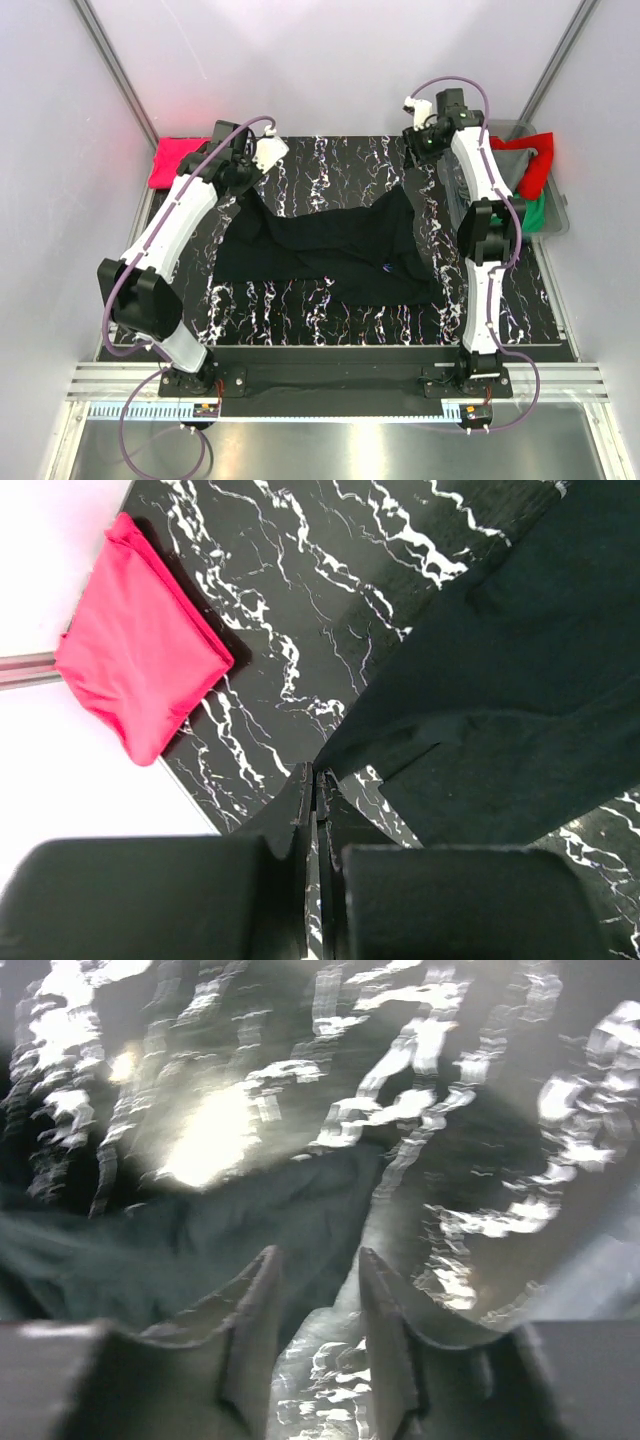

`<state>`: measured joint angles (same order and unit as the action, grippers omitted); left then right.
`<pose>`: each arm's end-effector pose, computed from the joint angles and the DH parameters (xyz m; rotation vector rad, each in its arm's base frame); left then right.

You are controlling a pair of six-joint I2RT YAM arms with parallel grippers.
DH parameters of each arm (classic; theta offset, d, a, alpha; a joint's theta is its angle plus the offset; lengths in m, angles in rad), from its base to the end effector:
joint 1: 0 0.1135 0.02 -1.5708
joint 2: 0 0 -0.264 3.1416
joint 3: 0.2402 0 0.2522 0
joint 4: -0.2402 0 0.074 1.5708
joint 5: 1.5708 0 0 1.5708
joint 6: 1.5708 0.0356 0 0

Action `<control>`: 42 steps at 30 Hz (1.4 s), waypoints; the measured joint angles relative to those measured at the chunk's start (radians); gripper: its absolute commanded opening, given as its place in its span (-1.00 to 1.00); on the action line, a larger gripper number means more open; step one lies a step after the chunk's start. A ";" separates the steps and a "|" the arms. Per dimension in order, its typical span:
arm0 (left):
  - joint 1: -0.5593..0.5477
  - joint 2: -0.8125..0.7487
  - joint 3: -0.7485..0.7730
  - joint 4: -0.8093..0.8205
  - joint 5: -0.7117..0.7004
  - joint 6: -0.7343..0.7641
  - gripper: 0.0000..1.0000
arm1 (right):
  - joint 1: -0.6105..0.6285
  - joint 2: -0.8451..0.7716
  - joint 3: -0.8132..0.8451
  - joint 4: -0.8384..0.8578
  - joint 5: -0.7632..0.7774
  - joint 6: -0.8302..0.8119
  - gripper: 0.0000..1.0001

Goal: Fold and stack the t-shirts
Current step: Flatten the tshirt out

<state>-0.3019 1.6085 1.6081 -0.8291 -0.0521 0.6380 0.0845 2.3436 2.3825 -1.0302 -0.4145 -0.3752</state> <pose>0.3337 -0.1020 0.3564 1.0697 2.1599 0.2186 0.5021 0.0569 0.2828 -0.7172 2.3822 0.4093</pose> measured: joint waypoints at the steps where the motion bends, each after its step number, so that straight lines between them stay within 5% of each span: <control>1: 0.000 0.011 0.000 0.003 -0.005 -0.003 -1.00 | -0.009 0.007 0.014 0.010 0.039 0.005 0.03; 4: 0.000 0.016 0.000 0.014 -0.009 -0.014 -1.00 | -0.041 -0.019 -0.003 0.026 0.057 0.001 0.08; 7: 0.000 0.016 0.000 0.024 -0.008 -0.027 -1.00 | -0.072 -0.156 -0.201 0.054 0.039 -0.091 0.06; 15: 0.000 0.015 -0.047 0.038 -0.008 -0.032 -1.00 | -0.066 -0.740 -0.932 0.084 -0.020 -0.669 -0.10; 23: 0.000 0.016 -0.060 0.038 -0.010 -0.038 -1.00 | -0.061 -0.945 -1.442 0.278 -0.024 -1.210 -0.05; 29: -0.005 0.031 -0.060 0.038 -0.019 -0.045 -1.00 | -0.061 -0.944 -1.488 0.372 -0.078 -1.357 -0.08; 42: -0.013 0.080 -0.060 0.039 -0.026 -0.056 -1.00 | -0.061 -0.870 -1.439 0.433 -0.085 -1.397 -0.09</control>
<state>-0.3145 1.6886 1.5486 -0.7906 -0.0776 0.5823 0.0231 1.4738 0.9436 -0.5968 -0.4995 -1.7718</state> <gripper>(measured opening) 0.019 0.458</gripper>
